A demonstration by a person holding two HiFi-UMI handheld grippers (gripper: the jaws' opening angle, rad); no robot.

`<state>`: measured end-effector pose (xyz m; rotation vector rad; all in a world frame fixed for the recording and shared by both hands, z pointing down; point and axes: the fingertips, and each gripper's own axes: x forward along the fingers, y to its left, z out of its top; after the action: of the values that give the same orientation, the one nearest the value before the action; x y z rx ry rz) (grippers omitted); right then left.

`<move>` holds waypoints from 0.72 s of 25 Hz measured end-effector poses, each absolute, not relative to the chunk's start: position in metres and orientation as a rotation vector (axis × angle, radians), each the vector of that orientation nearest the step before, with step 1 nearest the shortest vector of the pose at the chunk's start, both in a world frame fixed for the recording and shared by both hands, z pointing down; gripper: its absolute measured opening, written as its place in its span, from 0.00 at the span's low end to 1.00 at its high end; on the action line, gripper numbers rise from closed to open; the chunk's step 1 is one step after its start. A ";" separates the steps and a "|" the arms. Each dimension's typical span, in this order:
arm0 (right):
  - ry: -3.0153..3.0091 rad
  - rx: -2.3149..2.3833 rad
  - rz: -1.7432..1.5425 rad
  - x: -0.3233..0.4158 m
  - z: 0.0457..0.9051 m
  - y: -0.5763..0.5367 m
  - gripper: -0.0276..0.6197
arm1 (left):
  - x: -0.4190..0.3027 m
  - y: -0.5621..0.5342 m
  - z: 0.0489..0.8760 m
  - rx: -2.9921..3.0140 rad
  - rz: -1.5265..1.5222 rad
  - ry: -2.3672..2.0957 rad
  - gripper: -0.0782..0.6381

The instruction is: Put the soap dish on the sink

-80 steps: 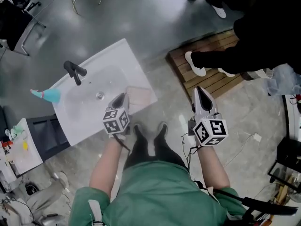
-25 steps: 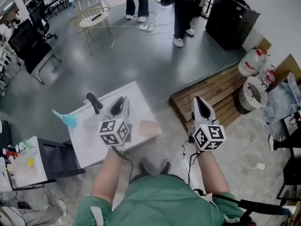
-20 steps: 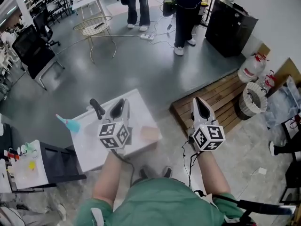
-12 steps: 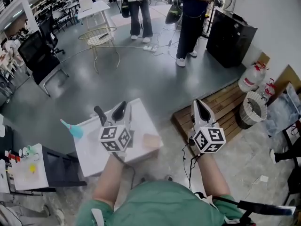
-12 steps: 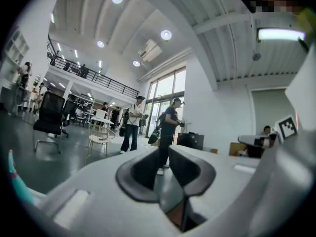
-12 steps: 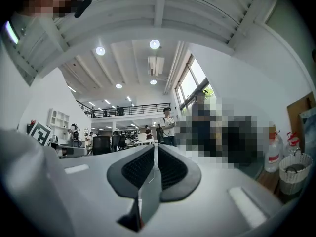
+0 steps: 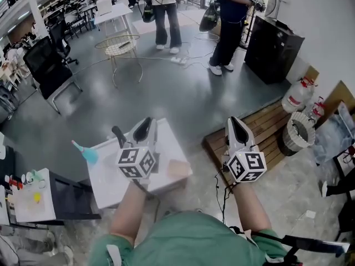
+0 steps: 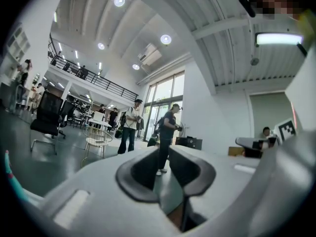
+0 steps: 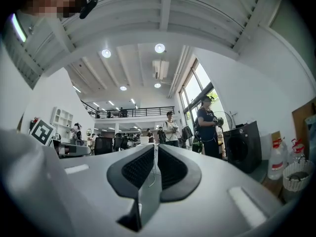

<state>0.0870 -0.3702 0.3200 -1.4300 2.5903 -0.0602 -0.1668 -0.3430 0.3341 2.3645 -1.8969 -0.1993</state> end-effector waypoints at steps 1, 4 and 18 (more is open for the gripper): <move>2.593 -1.429 -0.057 0.085 0.320 -0.370 0.08 | -0.168 -0.344 0.335 2.362 -0.196 -1.896 0.19; 2.598 -1.429 -0.055 0.081 0.320 -0.371 0.08 | -0.171 -0.344 0.338 2.355 -0.191 -1.894 0.19; 2.619 -1.402 -0.037 0.073 0.323 -0.367 0.08 | -0.173 -0.346 0.345 2.353 -0.199 -1.871 0.19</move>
<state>0.0732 -0.3670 0.3230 -1.4025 2.6191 -0.0375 -0.1729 -0.3461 0.3446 2.3533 -1.8707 -0.1990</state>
